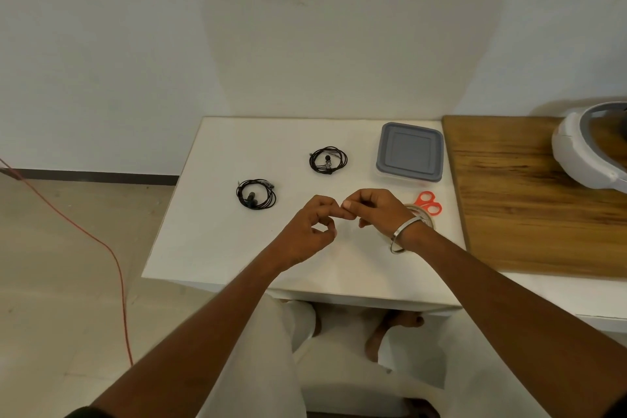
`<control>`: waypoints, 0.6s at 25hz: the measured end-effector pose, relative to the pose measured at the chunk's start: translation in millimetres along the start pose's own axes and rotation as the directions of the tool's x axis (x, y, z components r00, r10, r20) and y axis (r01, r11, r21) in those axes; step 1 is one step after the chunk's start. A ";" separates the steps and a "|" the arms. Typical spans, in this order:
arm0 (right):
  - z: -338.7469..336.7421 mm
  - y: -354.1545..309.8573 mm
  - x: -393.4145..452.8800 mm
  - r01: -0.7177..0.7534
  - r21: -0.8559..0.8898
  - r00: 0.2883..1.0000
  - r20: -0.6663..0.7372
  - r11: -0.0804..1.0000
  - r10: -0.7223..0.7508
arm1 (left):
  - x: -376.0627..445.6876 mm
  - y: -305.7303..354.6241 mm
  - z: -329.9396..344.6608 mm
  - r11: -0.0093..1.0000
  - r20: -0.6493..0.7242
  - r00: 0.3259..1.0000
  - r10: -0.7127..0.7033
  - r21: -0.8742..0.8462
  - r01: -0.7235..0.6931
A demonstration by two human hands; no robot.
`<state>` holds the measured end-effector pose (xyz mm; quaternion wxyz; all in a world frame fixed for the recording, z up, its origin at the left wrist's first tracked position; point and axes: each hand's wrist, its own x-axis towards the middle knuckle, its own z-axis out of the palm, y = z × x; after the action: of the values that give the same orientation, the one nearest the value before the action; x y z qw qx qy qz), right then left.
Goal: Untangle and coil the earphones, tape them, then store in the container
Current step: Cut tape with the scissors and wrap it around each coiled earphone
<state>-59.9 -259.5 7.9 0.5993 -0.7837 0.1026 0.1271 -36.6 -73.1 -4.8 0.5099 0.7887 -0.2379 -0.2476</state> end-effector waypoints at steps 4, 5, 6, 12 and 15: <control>13.9 -2.0 5.4 0.010 -0.041 1.000 0.019 0.999 -0.009 | -3.3 -4.0 -10.0 1.000 -0.029 1.000 0.006 -0.030 -0.007; 19.3 -2.1 7.6 0.015 -0.055 1.000 0.023 0.998 -0.014 | -4.1 -5.1 -13.9 0.999 -0.042 0.999 0.007 -0.033 -0.008; 24.8 -2.0 9.7 0.020 -0.071 1.000 0.021 0.997 -0.019 | -5.5 -6.2 -17.4 0.999 -0.048 0.999 0.006 -0.032 -0.007; 37.9 2.6 27.7 -0.017 -0.024 0.990 -0.140 1.000 0.014 | -13.2 -20.5 -48.6 0.998 -0.201 0.978 -0.054 0.033 0.062; 37.3 9.2 27.6 0.014 -0.032 0.986 -0.163 0.999 -0.019 | -8.6 -35.7 -77.8 0.975 -0.666 0.730 -0.152 0.018 0.220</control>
<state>-39.5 -226.1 -18.7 0.5779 -0.8013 0.1432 0.0591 10.5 -1.2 -8.6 0.4951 0.8684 0.0263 0.0092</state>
